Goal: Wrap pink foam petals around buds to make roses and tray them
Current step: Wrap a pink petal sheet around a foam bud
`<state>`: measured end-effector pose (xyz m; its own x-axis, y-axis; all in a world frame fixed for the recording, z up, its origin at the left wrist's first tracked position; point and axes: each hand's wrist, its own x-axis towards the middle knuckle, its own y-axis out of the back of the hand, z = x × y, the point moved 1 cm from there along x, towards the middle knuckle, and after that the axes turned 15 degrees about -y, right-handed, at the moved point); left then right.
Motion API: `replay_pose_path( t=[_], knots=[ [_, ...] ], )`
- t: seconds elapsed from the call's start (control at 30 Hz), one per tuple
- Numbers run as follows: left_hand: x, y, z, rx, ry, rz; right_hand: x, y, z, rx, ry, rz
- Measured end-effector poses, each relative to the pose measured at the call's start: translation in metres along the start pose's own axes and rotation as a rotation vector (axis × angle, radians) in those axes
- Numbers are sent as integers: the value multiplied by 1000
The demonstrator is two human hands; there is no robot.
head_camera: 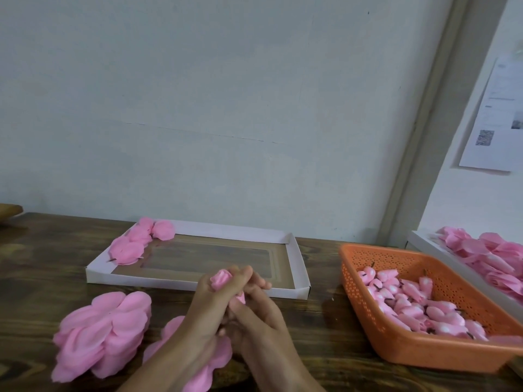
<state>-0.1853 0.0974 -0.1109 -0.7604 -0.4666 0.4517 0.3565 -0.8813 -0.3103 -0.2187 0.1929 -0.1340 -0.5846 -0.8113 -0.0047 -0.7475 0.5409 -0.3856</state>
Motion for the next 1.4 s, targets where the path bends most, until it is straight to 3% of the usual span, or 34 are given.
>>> replay_pose_path(
  t=[0.2,0.3,0.5,0.6,0.67,0.77,0.87,0.93,1.07,1.13,1.17,1.2,1.3,1.33,1.4],
  knots=[
    [1,7,-4,-130,-36,-116,-3,1,8,-120,-92,158],
    [0,4,-8,-127,-56,-60,-4,3,13,-210,-64,169],
    [1,5,-4,-17,-51,11,2,0,4,0,27,87],
    [0,4,-2,-80,-64,-50,9,-4,11,84,-114,118],
    [-2,1,-2,-91,-81,-81,10,0,16,-20,-178,243],
    [0,1,-7,-76,-93,-28,-4,10,5,-478,-16,354],
    [1,4,-10,135,-228,54,-14,26,-11,-938,324,537],
    [1,6,-11,294,-274,122,-16,27,-19,-971,489,601],
    [5,27,-8,399,-225,134,-23,16,-25,-1243,691,405],
    [-4,4,-22,653,-224,65,-22,16,-24,-1334,716,376],
    [-9,-4,-28,863,-164,43,-22,16,-25,-1336,707,376],
    [-3,-22,-24,857,-28,29,-22,16,-25,-1336,701,377],
    [-15,-84,-63,1207,-167,88,-23,16,-25,-1367,701,383],
    [-13,-99,-70,1227,-208,116,-23,16,-24,-1377,702,384],
    [-5,-65,-58,1103,-123,92,-22,15,-24,-1392,690,389]
  ],
)
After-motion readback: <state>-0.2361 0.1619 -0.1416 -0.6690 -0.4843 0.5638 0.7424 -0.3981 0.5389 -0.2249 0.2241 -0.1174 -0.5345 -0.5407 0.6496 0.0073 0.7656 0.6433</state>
